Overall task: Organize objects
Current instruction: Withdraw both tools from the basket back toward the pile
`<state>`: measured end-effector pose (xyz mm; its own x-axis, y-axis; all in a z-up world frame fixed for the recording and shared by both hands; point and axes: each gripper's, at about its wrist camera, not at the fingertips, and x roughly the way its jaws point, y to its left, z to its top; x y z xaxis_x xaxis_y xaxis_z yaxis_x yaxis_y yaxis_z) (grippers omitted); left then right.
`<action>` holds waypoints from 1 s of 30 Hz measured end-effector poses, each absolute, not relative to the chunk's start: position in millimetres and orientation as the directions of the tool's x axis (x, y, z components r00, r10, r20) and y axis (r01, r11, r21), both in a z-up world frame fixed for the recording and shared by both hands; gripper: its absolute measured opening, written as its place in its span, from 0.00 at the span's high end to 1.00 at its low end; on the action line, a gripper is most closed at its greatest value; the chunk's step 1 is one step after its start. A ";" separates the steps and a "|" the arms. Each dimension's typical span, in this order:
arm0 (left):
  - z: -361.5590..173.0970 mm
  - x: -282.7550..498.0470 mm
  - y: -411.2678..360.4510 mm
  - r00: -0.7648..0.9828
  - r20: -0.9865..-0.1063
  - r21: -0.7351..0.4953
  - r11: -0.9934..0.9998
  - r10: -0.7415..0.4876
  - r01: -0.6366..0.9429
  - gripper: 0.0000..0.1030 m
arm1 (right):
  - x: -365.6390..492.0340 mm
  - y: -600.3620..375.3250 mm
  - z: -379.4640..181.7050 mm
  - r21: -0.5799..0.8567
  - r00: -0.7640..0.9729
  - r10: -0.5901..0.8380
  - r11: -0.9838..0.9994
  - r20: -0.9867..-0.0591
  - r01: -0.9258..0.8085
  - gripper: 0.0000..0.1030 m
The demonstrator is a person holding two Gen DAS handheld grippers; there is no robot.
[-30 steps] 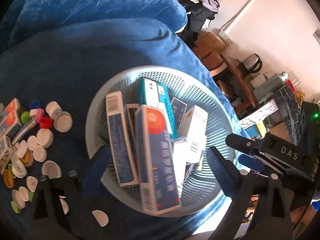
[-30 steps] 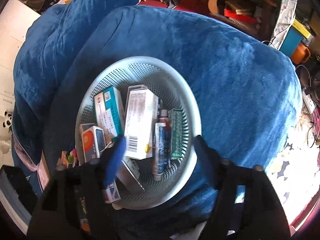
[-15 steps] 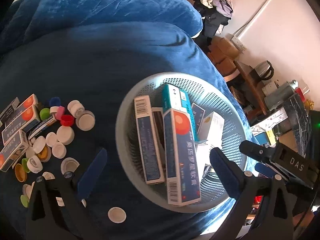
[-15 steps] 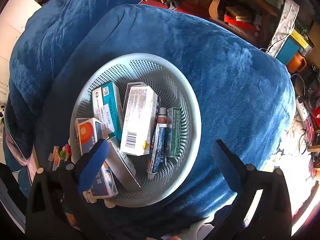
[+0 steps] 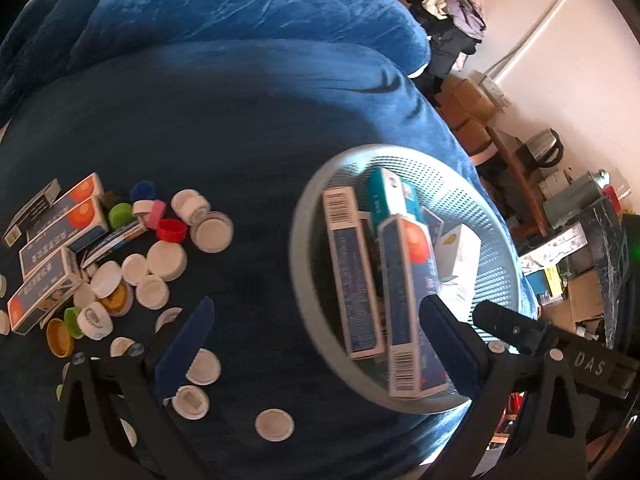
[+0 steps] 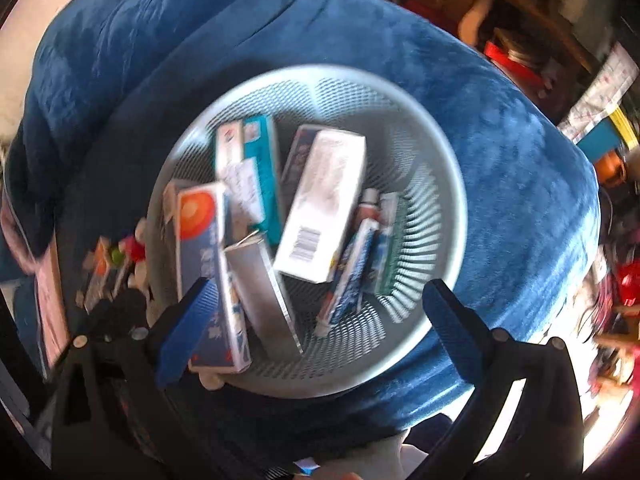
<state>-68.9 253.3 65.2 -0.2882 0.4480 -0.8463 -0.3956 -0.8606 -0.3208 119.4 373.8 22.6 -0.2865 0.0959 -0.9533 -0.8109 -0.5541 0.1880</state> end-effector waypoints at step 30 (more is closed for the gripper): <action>46.4 -81.7 194.3 -0.299 -0.861 -0.320 -0.896 0.411 -0.308 0.00 | 94.7 353.0 13.8 0.129 -0.227 0.090 -0.603 -0.970 -0.787 0.00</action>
<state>-81.7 194.3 46.4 -0.2992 0.4107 -0.8613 -0.3084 -0.8958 -0.3200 94.7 353.0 13.8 -0.2275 0.0901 -0.9696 -0.7871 -0.6032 0.1286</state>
